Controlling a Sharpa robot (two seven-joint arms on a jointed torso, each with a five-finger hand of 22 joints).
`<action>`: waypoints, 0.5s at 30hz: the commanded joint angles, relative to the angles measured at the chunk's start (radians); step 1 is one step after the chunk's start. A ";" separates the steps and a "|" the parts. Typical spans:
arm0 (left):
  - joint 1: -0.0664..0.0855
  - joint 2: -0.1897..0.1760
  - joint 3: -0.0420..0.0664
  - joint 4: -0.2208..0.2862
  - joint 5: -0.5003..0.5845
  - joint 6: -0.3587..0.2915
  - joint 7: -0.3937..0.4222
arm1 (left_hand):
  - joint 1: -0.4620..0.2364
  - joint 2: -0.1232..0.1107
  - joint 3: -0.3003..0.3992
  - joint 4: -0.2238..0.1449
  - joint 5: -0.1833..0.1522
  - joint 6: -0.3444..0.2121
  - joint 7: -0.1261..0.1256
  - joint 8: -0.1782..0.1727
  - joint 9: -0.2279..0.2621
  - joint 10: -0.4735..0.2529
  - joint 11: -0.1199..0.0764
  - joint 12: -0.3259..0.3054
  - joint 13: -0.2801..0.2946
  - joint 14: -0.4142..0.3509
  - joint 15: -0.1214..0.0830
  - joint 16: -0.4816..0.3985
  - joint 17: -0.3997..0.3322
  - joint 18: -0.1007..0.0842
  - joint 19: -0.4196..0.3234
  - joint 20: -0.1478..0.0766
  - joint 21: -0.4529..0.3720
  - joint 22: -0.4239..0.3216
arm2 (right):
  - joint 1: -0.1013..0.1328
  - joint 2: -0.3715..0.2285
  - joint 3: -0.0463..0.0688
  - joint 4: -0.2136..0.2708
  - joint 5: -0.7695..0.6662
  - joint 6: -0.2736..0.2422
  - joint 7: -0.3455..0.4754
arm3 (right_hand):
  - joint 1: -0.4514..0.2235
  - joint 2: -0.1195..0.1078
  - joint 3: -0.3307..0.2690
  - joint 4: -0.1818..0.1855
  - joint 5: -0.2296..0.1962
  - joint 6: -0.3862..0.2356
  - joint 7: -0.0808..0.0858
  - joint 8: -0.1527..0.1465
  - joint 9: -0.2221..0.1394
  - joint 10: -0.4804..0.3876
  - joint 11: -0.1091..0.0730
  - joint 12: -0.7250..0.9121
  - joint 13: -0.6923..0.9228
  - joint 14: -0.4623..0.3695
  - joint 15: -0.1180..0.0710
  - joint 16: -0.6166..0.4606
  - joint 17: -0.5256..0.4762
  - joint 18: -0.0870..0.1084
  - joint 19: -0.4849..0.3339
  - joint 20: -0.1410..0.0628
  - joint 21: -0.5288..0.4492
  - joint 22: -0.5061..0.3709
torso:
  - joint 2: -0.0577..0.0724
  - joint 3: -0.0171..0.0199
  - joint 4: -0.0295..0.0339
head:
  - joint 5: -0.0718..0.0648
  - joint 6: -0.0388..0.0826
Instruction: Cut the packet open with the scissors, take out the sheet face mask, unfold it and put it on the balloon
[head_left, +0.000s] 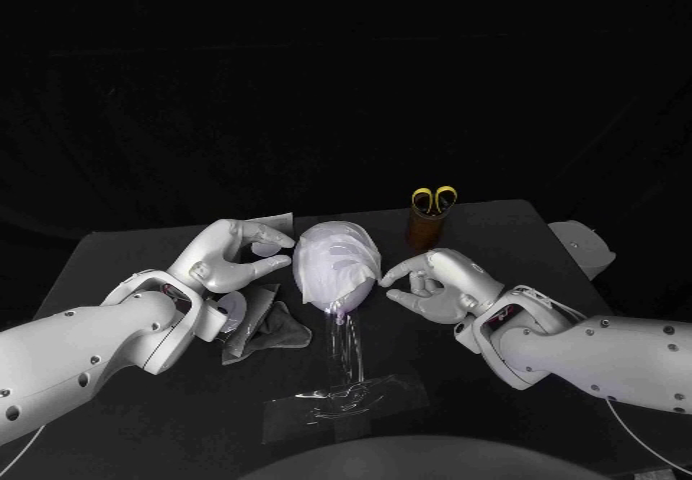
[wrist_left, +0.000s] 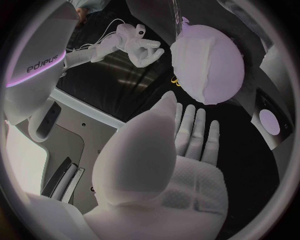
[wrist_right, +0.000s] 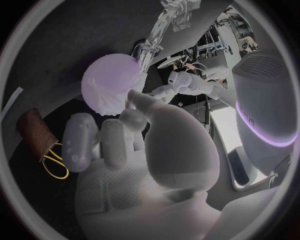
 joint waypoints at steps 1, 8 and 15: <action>-0.002 0.011 0.001 -0.008 -0.118 -0.006 0.039 | -0.019 -0.014 -0.004 0.008 0.002 -0.017 -0.004 -0.012 -0.005 -0.025 0.011 -0.012 -0.001 -0.047 0.010 -0.031 -0.012 -0.020 -0.049 0.000 -0.023 -0.015 | -0.009 0.012 0.001 -0.006 -0.262 -0.111 -0.109 | 0.003 -0.004 -0.008 0.009 -0.010 0.003 0.001 -0.007 -0.005 0.033 0.003 0.156 0.146 0.072 0.009 0.073 0.170 -0.026 0.020 0.002 0.044 0.191 | 0.002 -0.0006 0.0018 | -0.001 -0.005; -0.004 0.038 0.000 -0.028 -0.155 0.004 -0.003 | -0.041 -0.022 -0.015 0.005 0.002 -0.020 0.010 -0.025 -0.009 -0.054 0.011 -0.011 0.000 0.022 0.007 -0.019 -0.004 -0.012 0.026 -0.001 0.003 -0.003 | -0.023 0.043 0.003 -0.025 -0.380 -0.141 -0.184 | 0.011 -0.004 -0.007 0.010 -0.018 0.001 0.004 -0.010 -0.010 0.056 0.006 0.224 0.208 0.085 0.011 0.118 0.206 -0.032 0.036 0.004 0.081 0.205 | 0.003 -0.0019 0.0019 | -0.004 -0.011; -0.004 0.065 0.000 -0.047 -0.174 0.002 -0.035 | -0.051 -0.023 -0.021 0.005 0.002 -0.016 0.005 -0.029 -0.010 -0.055 0.015 -0.009 0.001 -0.050 0.013 -0.060 -0.021 -0.016 -0.005 -0.001 -0.011 -0.014 | -0.028 0.069 0.007 -0.047 -0.438 -0.151 -0.200 | 0.025 -0.004 0.000 0.004 -0.036 -0.008 0.010 -0.018 -0.015 0.061 0.012 0.247 0.231 0.091 0.016 0.137 0.222 -0.035 0.041 0.008 0.094 0.208 | 0.001 -0.0029 0.0029 | -0.010 -0.016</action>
